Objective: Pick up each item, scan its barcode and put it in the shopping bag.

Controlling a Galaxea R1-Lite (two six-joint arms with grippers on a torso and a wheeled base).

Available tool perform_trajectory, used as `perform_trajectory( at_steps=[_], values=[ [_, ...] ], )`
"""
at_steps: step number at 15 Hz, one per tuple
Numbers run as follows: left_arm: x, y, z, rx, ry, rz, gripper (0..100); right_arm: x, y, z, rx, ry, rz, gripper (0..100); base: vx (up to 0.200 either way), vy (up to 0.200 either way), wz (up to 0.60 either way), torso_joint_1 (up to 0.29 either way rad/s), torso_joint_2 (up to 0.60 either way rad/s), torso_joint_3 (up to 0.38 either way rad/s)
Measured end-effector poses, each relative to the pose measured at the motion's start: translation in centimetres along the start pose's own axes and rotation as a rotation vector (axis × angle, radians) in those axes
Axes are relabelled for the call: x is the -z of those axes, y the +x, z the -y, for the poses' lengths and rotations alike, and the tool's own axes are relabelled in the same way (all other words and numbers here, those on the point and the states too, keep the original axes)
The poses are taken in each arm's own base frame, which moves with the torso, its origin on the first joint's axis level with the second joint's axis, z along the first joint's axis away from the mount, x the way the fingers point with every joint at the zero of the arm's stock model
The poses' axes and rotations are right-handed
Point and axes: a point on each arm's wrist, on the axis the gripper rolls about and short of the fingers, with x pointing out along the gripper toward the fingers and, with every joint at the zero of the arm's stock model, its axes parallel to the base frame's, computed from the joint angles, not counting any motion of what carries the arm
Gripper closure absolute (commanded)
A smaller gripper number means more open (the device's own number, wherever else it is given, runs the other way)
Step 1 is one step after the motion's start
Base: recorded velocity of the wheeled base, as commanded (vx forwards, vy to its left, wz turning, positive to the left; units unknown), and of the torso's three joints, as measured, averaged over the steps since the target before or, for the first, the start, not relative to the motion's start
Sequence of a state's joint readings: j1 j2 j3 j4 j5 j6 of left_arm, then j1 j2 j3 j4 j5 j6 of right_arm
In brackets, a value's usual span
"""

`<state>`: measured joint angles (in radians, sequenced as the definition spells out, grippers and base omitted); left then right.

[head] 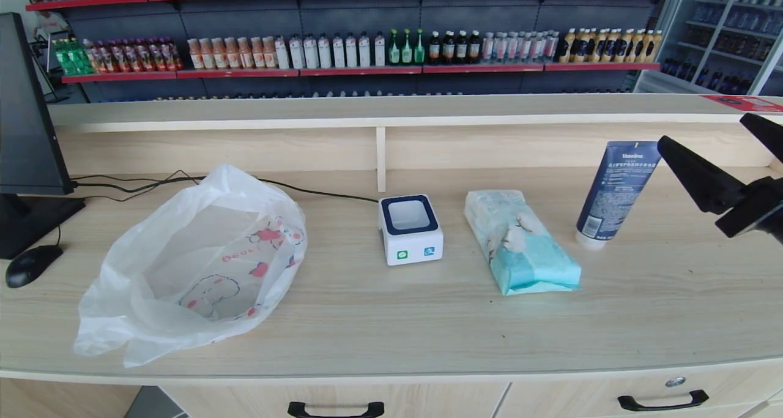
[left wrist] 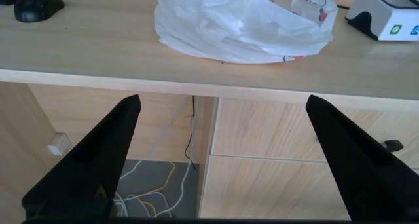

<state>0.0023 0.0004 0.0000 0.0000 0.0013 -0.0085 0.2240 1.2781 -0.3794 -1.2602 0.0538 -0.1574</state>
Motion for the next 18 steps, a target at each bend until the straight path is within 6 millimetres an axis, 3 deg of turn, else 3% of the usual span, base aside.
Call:
perform_trajectory(
  at_steps=[4, 6, 9, 12, 18],
  values=[
    [0.0, 0.0, 0.0, 0.0, 0.0, 0.0, 0, 5.0, -4.3, -2.6, -0.111, 0.149, -0.245, 0, 0.0, 0.0, 0.0, 0.0, 0.0, 0.0],
    [0.0, 0.0, 0.0, 0.0, 0.0, 0.0, 0, 6.3, -5.2, -3.1, -0.132, 0.172, -0.314, 0, 0.0, 0.0, 0.0, 0.0, 0.0, 0.0],
    [0.0, 0.0, 0.0, 0.0, 0.0, 0.0, 0, 7.7, -3.9, -3.6, -0.151, 0.19, -0.379, 0, 0.0, 0.0, 0.0, 0.0, 0.0, 0.0],
    [0.0, 0.0, 0.0, 0.0, 0.0, 0.0, 0, 8.5, -1.1, -3.8, -0.164, 0.197, -0.359, 0, 0.0, 0.0, 0.0, 0.0, 0.0, 0.0],
    [0.0, 0.0, 0.0, -0.001, 0.0, 0.0, 0, 11.9, 1.7, -4.6, -0.189, 0.146, -0.456, 0, 0.0, 0.0, 0.0, 0.0, 0.0, 0.0]
  ],
)
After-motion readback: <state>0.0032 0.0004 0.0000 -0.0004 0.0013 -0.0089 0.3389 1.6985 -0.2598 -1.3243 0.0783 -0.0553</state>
